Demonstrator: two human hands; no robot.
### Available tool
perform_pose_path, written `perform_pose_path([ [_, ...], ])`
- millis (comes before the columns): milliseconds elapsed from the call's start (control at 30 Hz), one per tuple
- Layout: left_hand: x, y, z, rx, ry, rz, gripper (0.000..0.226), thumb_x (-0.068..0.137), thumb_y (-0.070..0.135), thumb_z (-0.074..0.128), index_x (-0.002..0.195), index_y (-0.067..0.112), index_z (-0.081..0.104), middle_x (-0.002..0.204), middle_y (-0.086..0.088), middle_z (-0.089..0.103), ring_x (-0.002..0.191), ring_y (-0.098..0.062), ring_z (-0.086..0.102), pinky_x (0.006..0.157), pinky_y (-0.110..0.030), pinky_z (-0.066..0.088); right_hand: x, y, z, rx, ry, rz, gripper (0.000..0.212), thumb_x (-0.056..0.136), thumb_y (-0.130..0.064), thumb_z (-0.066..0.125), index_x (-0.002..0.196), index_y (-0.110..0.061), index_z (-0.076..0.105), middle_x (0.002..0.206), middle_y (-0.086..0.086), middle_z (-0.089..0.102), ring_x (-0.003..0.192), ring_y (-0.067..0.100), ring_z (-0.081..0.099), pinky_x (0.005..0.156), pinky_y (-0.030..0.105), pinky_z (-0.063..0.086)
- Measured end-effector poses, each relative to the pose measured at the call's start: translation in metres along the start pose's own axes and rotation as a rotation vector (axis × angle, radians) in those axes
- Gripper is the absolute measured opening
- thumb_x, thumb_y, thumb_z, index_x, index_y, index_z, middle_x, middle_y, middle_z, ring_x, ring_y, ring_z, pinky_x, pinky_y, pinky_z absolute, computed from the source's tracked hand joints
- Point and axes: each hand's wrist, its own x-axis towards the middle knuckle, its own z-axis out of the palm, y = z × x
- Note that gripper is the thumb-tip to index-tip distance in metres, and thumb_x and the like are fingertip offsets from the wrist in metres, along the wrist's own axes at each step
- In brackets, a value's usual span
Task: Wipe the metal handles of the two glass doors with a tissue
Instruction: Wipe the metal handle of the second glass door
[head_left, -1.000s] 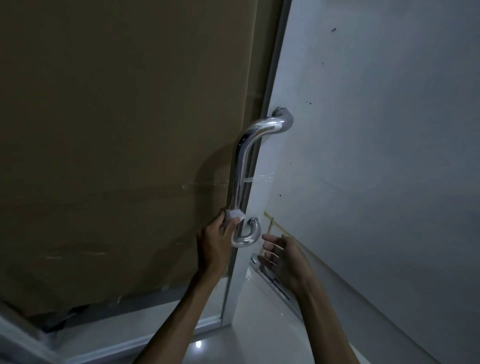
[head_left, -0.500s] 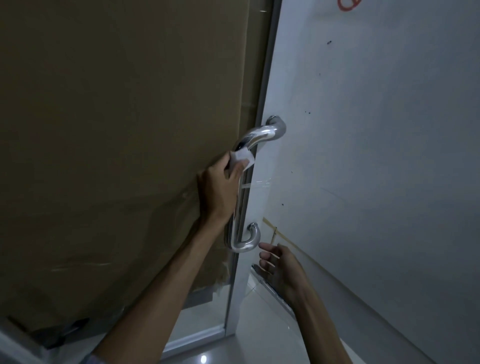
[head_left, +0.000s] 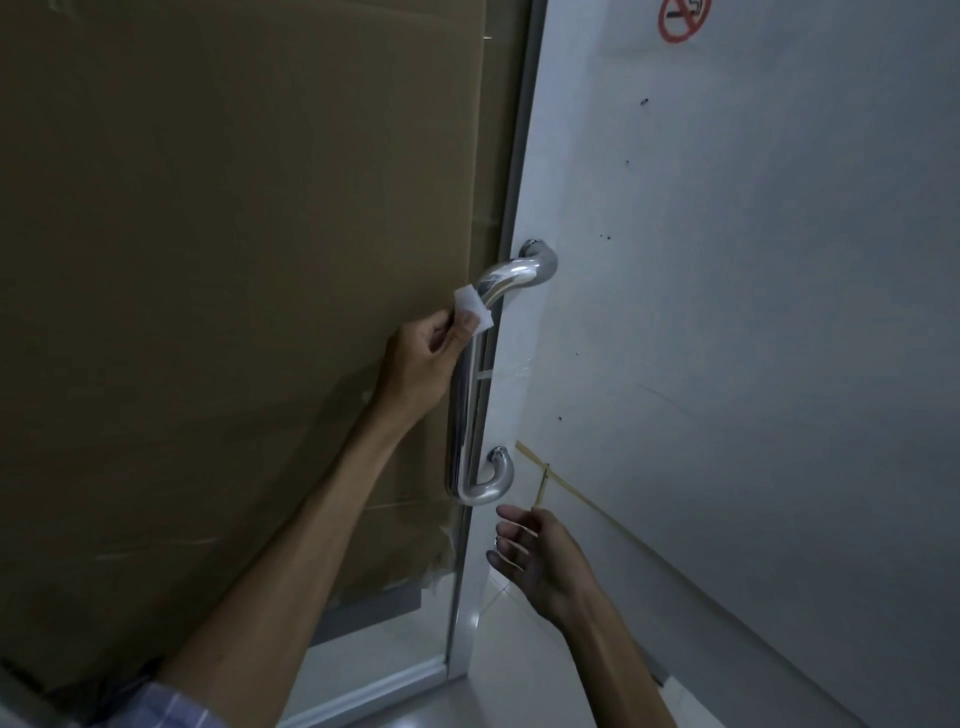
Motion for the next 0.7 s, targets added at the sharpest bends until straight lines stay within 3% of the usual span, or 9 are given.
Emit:
perform_pose_path([
  [100, -0.017, -0.008, 0.011, 0.103, 0.053, 0.029, 0.038, 0.108, 0.049, 0.051, 0.114, 0.016, 0.069, 0.086, 0.0, 0.071, 0.068, -0.004, 0.061, 0.06, -0.026, 0.046, 0.002, -0.001, -0.001, 0.001, 0.015, 0.001, 0.033, 0.107, -0.022, 0.039, 0.113, -0.004, 0.066, 0.075, 0.008, 0.061, 0.062, 0.021, 0.057, 0.075, 0.039, 0.056],
  [167, -0.03, -0.016, 0.022, 0.15, 0.081, 0.035, 0.038, 0.109, 0.049, 0.046, 0.116, 0.015, 0.062, 0.085, 0.0, 0.069, 0.068, -0.009, 0.065, 0.058, -0.031, 0.05, 0.003, -0.001, -0.001, -0.002, 0.033, 0.004, 0.029, 0.105, -0.02, 0.042, 0.112, -0.004, 0.066, 0.076, 0.008, 0.061, 0.06, 0.02, 0.058, 0.074, 0.039, 0.057],
  [300, -0.056, -0.031, 0.041, 0.117, 0.124, -0.053, 0.036, 0.111, 0.041, 0.043, 0.129, 0.012, 0.054, 0.09, 0.001, 0.063, 0.068, -0.005, 0.058, 0.056, -0.013, 0.043, -0.002, 0.0, -0.001, -0.008, 0.059, 0.009, 0.026, 0.103, -0.018, 0.044, 0.111, -0.005, 0.066, 0.077, 0.008, 0.061, 0.061, 0.021, 0.058, 0.075, 0.039, 0.056],
  [400, -0.078, -0.047, 0.049, 0.123, 0.134, -0.101, 0.064, 0.106, 0.058, 0.037, 0.149, 0.011, 0.046, 0.117, -0.014, 0.07, 0.097, -0.025, 0.071, 0.073, -0.02, 0.055, -0.006, 0.002, -0.005, -0.006, 0.075, 0.011, 0.027, 0.104, -0.018, 0.044, 0.113, -0.004, 0.066, 0.078, 0.008, 0.062, 0.068, 0.023, 0.058, 0.078, 0.04, 0.056],
  [433, -0.085, -0.056, 0.051, 0.14, 0.139, -0.119, 0.071, 0.105, 0.063, 0.035, 0.153, 0.012, 0.043, 0.128, -0.014, 0.068, 0.112, -0.027, 0.069, 0.088, -0.031, 0.059, -0.007, 0.002, -0.006, 0.001, 0.079, 0.008, 0.027, 0.104, -0.018, 0.044, 0.113, -0.004, 0.065, 0.078, 0.008, 0.061, 0.068, 0.023, 0.058, 0.078, 0.04, 0.056],
  [500, -0.1, -0.069, 0.054, 0.155, 0.15, -0.184, 0.075, 0.103, 0.069, 0.033, 0.157, 0.018, 0.04, 0.144, -0.007, 0.062, 0.131, -0.019, 0.06, 0.111, -0.04, 0.049, -0.009, 0.001, -0.009, 0.018, 0.083, 0.003, 0.027, 0.105, -0.018, 0.043, 0.112, -0.004, 0.065, 0.077, 0.008, 0.06, 0.068, 0.023, 0.057, 0.08, 0.04, 0.055],
  [567, -0.115, -0.07, 0.057, 0.103, 0.104, -0.249, 0.056, 0.106, 0.059, 0.037, 0.151, 0.027, 0.044, 0.141, 0.01, 0.06, 0.129, 0.006, 0.055, 0.116, -0.027, 0.042, -0.01, 0.001, -0.012, 0.026, 0.084, 0.002, 0.027, 0.105, -0.019, 0.043, 0.112, -0.004, 0.065, 0.076, 0.007, 0.061, 0.068, 0.022, 0.056, 0.079, 0.04, 0.054],
  [633, -0.122, -0.064, 0.058, 0.033, 0.09, -0.31, 0.037, 0.112, 0.037, 0.038, 0.147, 0.03, 0.043, 0.139, 0.018, 0.053, 0.119, 0.024, 0.048, 0.106, -0.002, 0.033, -0.011, 0.002, -0.014, 0.038, 0.092, 0.004, 0.028, 0.105, -0.019, 0.043, 0.112, -0.003, 0.065, 0.075, 0.007, 0.062, 0.067, 0.022, 0.056, 0.076, 0.039, 0.055],
  [700, -0.122, -0.064, 0.057, -0.011, 0.127, -0.386, 0.043, 0.114, 0.03, 0.035, 0.154, 0.019, 0.043, 0.146, 0.008, 0.048, 0.136, 0.006, 0.044, 0.103, 0.005, 0.025, -0.011, 0.002, -0.016, 0.05, 0.101, 0.003, 0.027, 0.104, -0.018, 0.043, 0.112, -0.003, 0.064, 0.074, 0.007, 0.062, 0.066, 0.022, 0.055, 0.075, 0.039, 0.054],
])
